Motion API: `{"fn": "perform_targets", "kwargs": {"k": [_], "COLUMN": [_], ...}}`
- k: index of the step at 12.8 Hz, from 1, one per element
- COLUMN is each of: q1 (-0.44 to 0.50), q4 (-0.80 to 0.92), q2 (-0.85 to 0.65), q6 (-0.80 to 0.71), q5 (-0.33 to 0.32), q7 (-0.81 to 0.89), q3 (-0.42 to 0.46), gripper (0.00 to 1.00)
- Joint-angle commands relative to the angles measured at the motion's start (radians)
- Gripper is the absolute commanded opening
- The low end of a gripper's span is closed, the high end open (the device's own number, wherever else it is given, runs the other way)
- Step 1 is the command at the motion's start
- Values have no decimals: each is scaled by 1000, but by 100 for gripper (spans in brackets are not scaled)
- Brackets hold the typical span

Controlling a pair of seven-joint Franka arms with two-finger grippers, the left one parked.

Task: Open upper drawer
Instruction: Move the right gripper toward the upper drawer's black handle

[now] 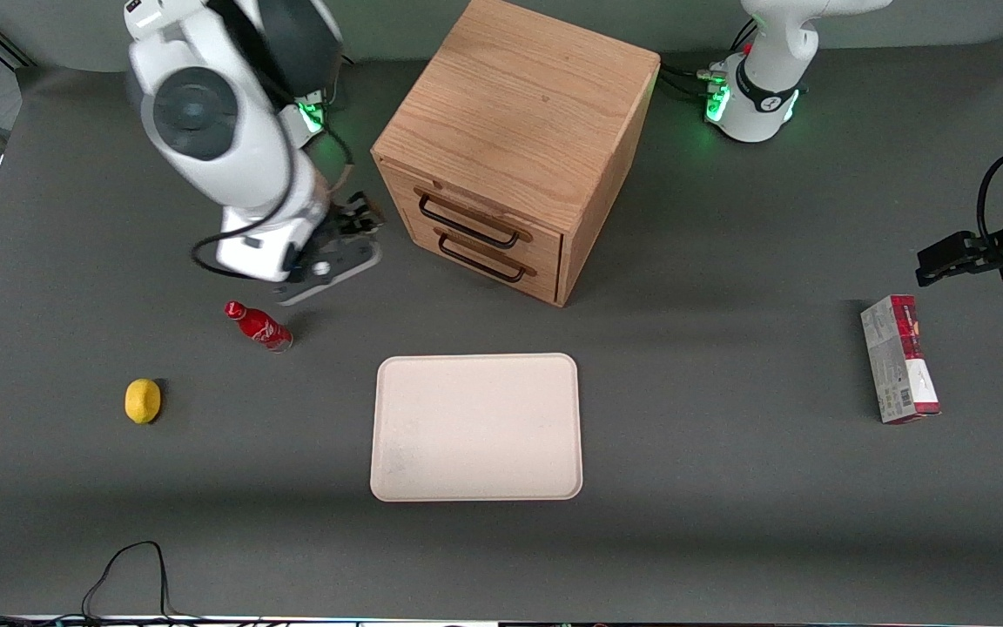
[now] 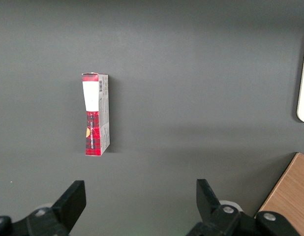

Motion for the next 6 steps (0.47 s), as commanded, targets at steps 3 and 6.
{"fn": "perform_targets", "kwargs": {"k": [3, 6], "q1": [47, 59], "q4": [52, 64], "q2": [85, 111], "q6": [-3, 33], "q5": [-1, 10], "q7": [-21, -127], "q3": [10, 13], "gripper": [100, 100]}}
